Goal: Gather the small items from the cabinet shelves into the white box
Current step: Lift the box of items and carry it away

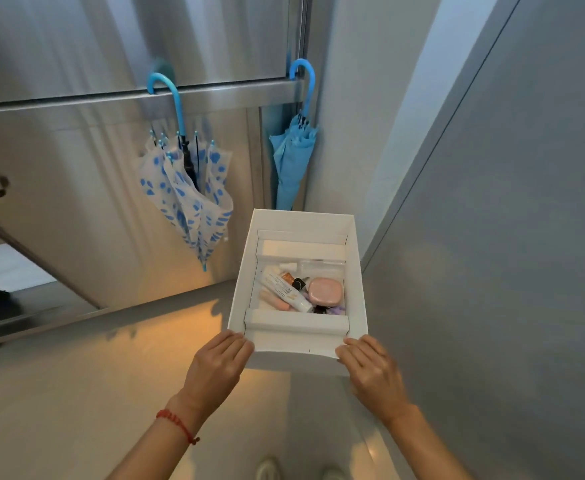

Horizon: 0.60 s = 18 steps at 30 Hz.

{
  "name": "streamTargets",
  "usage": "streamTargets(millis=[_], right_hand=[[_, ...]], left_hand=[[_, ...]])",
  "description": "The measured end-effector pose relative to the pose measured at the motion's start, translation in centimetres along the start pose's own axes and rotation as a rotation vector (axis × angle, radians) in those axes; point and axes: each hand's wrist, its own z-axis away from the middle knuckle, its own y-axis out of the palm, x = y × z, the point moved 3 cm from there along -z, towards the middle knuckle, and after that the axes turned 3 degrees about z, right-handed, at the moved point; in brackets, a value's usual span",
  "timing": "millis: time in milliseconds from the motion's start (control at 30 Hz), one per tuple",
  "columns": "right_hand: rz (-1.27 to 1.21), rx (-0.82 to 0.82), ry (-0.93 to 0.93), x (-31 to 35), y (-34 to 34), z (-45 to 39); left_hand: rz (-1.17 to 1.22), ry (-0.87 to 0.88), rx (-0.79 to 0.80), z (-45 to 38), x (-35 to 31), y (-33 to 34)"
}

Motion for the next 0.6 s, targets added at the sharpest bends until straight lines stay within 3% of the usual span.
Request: streamTargets(millis=[600], right_hand=[[-0.128,0.031,-0.134,-6.8,6.3,0.2]], left_hand=[[-0.028,-0.163,0.040,-2.2,-2.1,6.0]])
